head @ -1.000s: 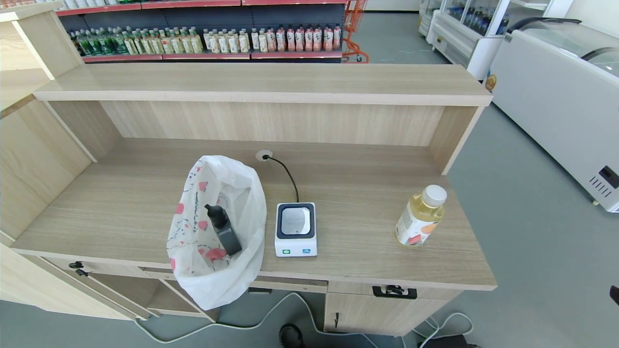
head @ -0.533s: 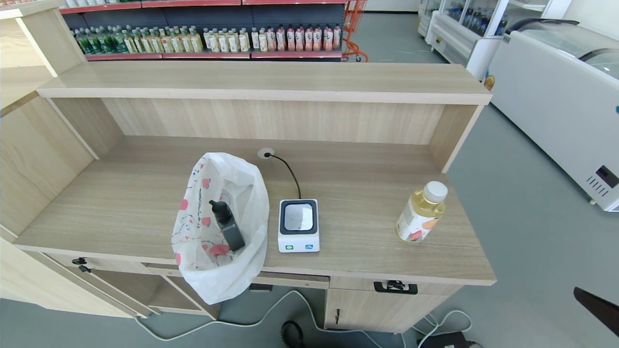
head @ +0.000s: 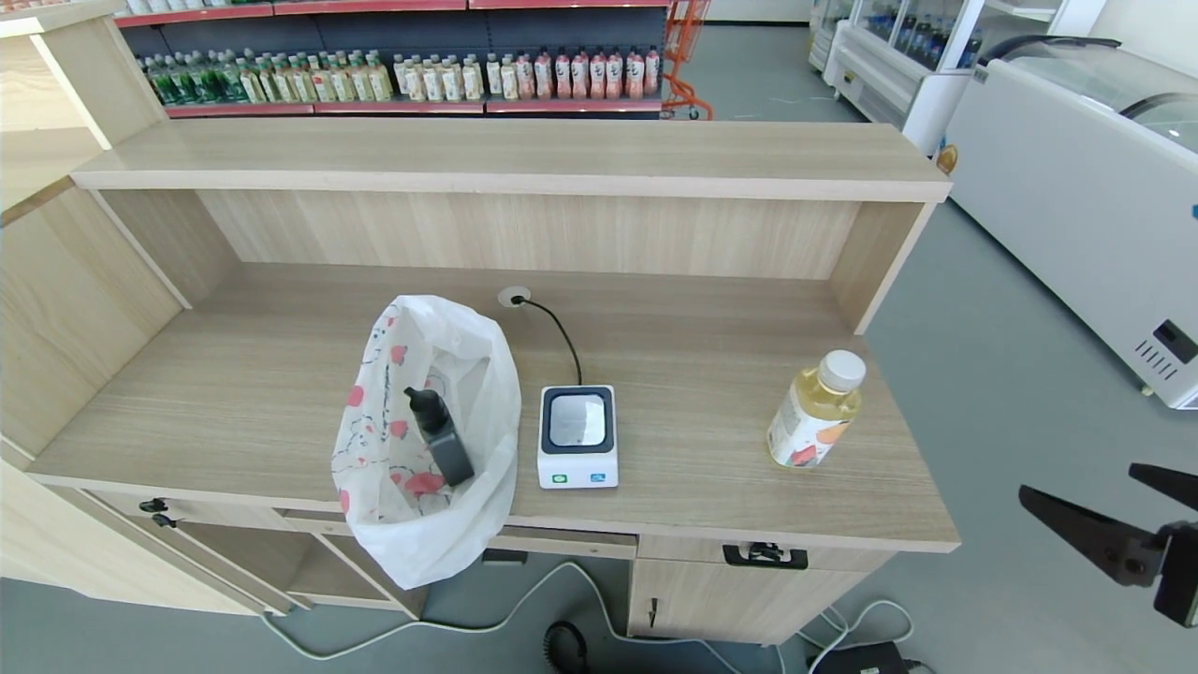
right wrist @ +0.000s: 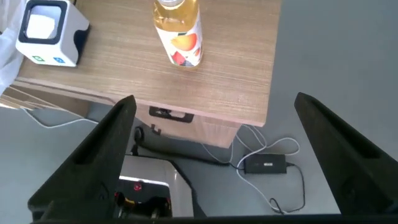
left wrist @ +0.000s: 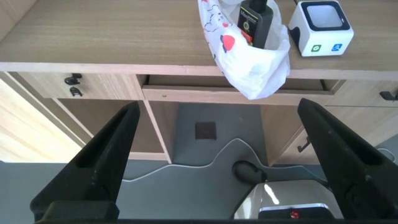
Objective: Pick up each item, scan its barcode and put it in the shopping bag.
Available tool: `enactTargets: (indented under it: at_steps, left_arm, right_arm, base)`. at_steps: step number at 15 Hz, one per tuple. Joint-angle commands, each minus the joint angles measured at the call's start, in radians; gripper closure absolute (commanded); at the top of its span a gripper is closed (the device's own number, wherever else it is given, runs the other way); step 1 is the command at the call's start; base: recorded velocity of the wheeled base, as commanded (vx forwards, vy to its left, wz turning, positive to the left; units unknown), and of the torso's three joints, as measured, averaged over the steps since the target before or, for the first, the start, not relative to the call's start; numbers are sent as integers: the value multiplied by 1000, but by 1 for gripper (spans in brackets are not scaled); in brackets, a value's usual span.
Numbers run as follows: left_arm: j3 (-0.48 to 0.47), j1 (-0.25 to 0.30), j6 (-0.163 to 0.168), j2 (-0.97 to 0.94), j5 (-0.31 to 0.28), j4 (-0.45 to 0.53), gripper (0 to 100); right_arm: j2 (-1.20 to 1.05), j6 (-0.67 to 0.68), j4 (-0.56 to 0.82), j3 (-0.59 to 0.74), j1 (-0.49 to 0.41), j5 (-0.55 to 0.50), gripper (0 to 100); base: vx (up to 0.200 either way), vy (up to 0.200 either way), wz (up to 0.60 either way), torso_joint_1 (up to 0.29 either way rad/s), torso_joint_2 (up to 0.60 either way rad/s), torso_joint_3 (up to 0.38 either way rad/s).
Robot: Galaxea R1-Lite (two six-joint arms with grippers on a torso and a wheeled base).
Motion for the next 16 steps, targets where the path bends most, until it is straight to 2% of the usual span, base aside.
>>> enactTargets:
  at_steps: [1, 4, 7, 10, 16]
  left_arm:
    - [0, 0, 0, 0, 0, 0, 0]
    - [0, 0, 0, 0, 0, 0, 0]
    - [0, 0, 0, 0, 0, 0, 0]
    - [0, 0, 0, 0, 0, 0, 0]
    - [0, 0, 0, 0, 0, 0, 0]
  right_arm:
    - [152, 1, -72, -13, 59, -60, 0]
    - [213, 1, -97, 13, 61, -241, 0]
    - [244, -1, -126, 31, 61, -250, 0]
    - [364, -2, -301, 33, 62, -270, 0]
    - [514, -4, -474, 63, 69, -271, 0]
  base:
    - [0, 0, 0, 0, 0, 0]
    - [0, 0, 0, 0, 0, 0]
    - [0, 0, 0, 0, 0, 0]
    - [0, 0, 0, 0, 0, 0]
    - [0, 0, 0, 0, 0, 0]
